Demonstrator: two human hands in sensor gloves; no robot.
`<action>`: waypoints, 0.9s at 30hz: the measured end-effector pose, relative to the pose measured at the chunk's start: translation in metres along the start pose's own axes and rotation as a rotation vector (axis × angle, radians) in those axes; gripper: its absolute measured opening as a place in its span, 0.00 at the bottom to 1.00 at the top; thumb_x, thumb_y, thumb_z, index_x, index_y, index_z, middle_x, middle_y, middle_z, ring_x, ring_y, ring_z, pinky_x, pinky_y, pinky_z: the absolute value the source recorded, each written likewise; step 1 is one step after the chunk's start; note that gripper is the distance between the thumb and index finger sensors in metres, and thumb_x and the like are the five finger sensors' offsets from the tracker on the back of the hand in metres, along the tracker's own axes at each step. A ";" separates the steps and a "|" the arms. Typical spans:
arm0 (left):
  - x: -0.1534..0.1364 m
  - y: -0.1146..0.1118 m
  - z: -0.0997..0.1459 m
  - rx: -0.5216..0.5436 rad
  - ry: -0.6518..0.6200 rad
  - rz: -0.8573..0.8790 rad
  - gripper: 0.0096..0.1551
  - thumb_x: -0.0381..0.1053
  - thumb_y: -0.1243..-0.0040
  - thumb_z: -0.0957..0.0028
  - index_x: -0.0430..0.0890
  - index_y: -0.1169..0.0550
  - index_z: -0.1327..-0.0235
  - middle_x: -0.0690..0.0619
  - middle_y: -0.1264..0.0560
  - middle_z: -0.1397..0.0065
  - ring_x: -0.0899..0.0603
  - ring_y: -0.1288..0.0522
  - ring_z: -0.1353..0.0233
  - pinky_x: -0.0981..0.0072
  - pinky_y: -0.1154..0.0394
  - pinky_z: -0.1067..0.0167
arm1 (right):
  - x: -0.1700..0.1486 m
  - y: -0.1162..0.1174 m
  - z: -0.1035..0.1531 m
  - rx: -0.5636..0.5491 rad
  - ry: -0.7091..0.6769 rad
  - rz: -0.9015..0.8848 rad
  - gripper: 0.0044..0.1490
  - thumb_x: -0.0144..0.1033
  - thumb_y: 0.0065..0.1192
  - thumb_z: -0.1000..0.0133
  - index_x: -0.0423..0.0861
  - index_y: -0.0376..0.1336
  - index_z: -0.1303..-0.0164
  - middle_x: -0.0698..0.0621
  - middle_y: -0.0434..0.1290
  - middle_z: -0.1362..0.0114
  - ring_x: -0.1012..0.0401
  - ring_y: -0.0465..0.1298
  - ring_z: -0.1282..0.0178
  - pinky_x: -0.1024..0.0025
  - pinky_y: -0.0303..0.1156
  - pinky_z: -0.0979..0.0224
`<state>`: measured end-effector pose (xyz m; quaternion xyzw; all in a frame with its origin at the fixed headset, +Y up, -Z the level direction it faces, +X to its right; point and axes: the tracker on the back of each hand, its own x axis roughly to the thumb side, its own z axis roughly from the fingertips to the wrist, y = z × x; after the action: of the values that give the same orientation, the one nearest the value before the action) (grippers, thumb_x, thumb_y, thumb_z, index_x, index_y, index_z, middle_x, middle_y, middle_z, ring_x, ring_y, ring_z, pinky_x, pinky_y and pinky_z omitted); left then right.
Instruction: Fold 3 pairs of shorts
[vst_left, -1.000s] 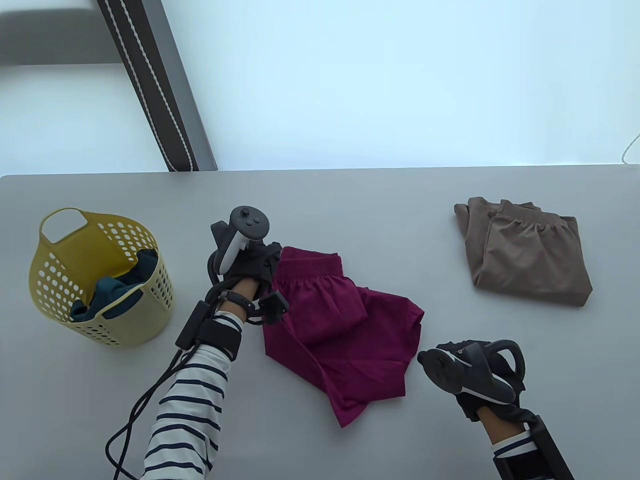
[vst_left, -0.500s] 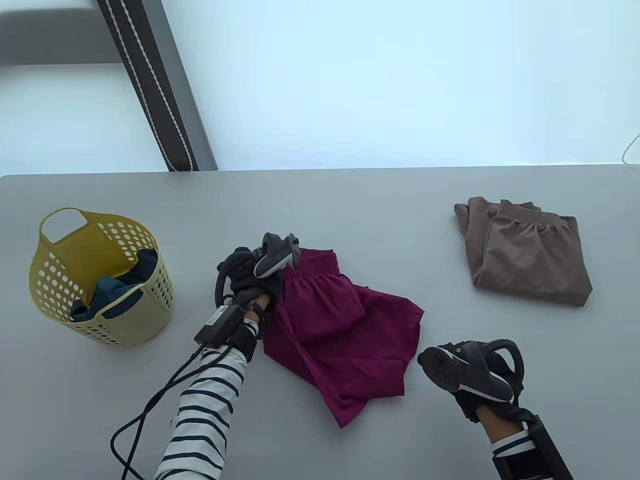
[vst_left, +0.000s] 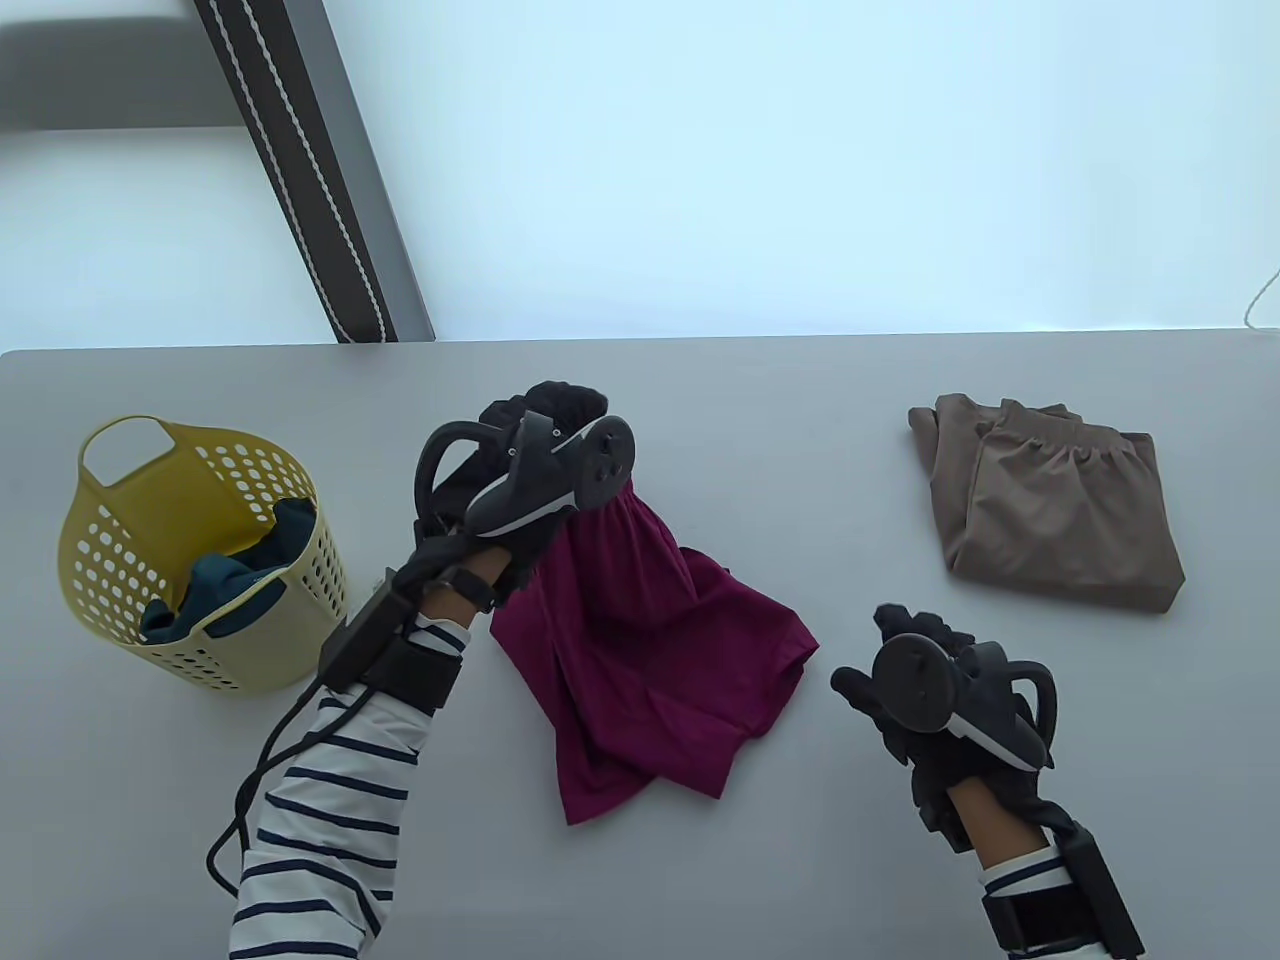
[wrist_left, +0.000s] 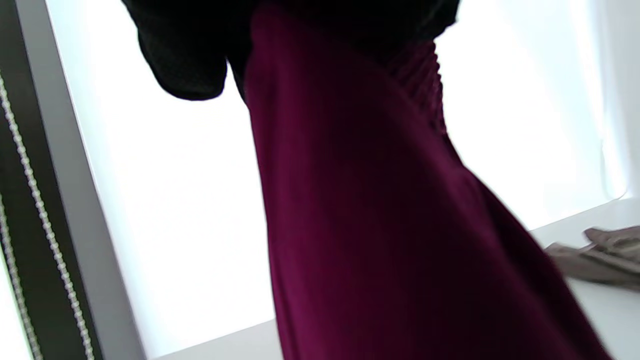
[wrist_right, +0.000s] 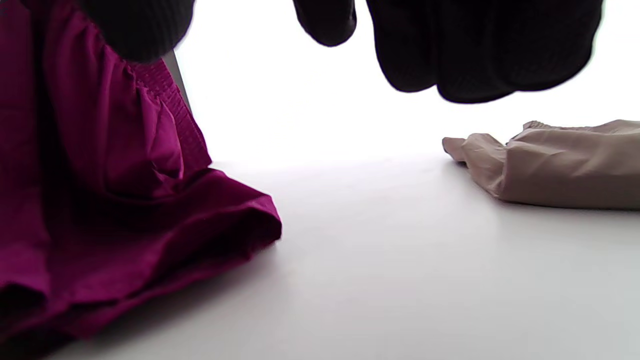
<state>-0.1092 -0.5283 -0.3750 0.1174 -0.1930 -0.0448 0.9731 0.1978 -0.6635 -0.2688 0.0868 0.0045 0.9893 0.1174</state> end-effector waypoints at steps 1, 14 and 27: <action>0.000 0.021 0.006 0.034 -0.023 0.040 0.23 0.52 0.48 0.51 0.56 0.37 0.42 0.55 0.22 0.33 0.51 0.14 0.39 0.50 0.19 0.35 | 0.006 -0.009 -0.002 -0.007 -0.015 -0.070 0.61 0.66 0.45 0.47 0.35 0.34 0.22 0.22 0.48 0.23 0.24 0.58 0.30 0.33 0.61 0.35; -0.033 0.119 0.058 0.235 -0.222 0.540 0.24 0.52 0.43 0.56 0.58 0.32 0.46 0.62 0.16 0.40 0.58 0.10 0.45 0.62 0.16 0.37 | 0.126 -0.120 -0.078 -0.122 -0.321 -0.406 0.53 0.65 0.58 0.53 0.48 0.51 0.23 0.44 0.60 0.19 0.33 0.49 0.17 0.25 0.43 0.30; -0.119 0.083 0.095 0.207 -0.100 0.694 0.33 0.52 0.42 0.54 0.54 0.35 0.33 0.59 0.16 0.42 0.57 0.10 0.51 0.59 0.14 0.40 | 0.092 -0.153 -0.043 -0.435 -0.111 -0.395 0.26 0.34 0.63 0.50 0.53 0.68 0.40 0.45 0.76 0.34 0.41 0.78 0.35 0.37 0.67 0.34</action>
<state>-0.2522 -0.4520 -0.3130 0.1402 -0.2721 0.3022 0.9028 0.1384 -0.4925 -0.2995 0.1112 -0.1972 0.9188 0.3234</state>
